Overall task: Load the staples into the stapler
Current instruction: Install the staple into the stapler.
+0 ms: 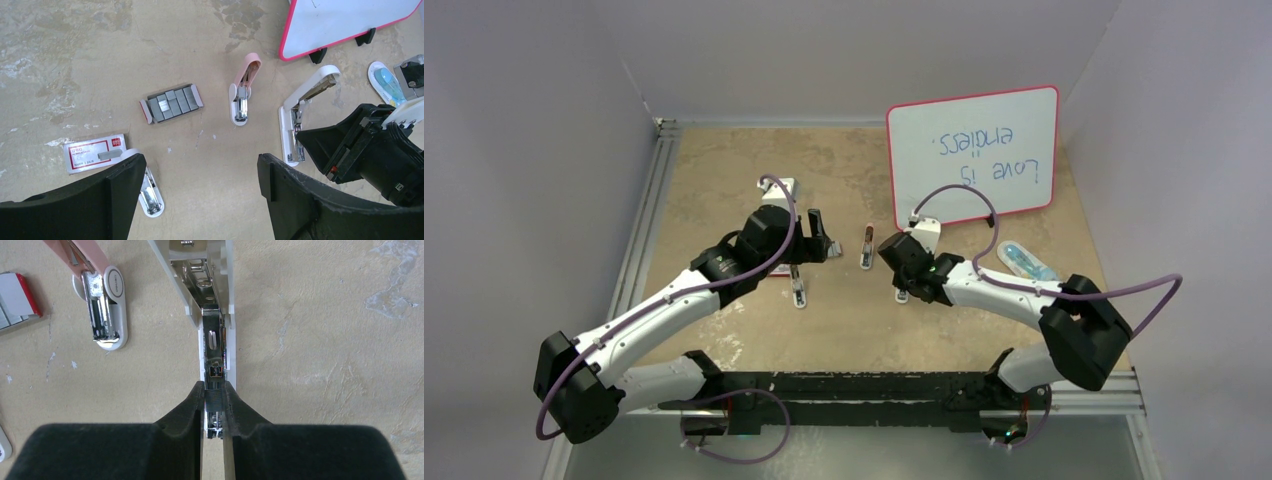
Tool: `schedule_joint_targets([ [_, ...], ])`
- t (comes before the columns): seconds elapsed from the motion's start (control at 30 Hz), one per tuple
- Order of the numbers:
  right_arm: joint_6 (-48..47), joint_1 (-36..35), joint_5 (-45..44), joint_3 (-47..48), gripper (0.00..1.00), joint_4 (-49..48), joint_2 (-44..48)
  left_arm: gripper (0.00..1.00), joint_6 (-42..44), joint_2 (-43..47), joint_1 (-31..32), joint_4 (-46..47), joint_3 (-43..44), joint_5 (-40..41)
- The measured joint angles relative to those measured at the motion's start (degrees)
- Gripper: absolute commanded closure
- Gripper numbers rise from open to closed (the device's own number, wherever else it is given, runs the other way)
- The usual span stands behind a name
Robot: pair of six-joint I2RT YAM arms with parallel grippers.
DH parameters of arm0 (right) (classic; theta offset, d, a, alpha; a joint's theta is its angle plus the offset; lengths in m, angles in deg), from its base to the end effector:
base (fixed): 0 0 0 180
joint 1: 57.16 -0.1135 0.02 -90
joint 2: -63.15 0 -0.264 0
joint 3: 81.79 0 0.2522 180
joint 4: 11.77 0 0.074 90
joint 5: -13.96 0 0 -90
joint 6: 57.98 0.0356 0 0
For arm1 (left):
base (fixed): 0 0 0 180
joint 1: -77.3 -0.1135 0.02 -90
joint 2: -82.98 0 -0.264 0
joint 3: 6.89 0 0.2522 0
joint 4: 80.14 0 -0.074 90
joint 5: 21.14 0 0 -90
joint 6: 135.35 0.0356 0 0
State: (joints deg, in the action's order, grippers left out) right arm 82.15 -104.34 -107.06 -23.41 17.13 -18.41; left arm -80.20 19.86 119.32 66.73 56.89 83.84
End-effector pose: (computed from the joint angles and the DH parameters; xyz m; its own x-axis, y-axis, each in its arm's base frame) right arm 0.2019 0.1909 0.1929 -0.6610 0.2544 -0.7060 0.1466 0.9664 0.2111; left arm 0.1876 -0.1567 0.2937 -0.6042 -0.1986 -0.7717 0.1698 0.9141 -0.3682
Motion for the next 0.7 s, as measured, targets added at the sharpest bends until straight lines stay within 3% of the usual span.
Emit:
schedule_joint_targets([
  [0.7,-0.02,0.0,0.09,-0.02,0.85,-0.09,-0.7,0.17,0.0,-0.33,-0.02,0.0,0.0,0.24],
])
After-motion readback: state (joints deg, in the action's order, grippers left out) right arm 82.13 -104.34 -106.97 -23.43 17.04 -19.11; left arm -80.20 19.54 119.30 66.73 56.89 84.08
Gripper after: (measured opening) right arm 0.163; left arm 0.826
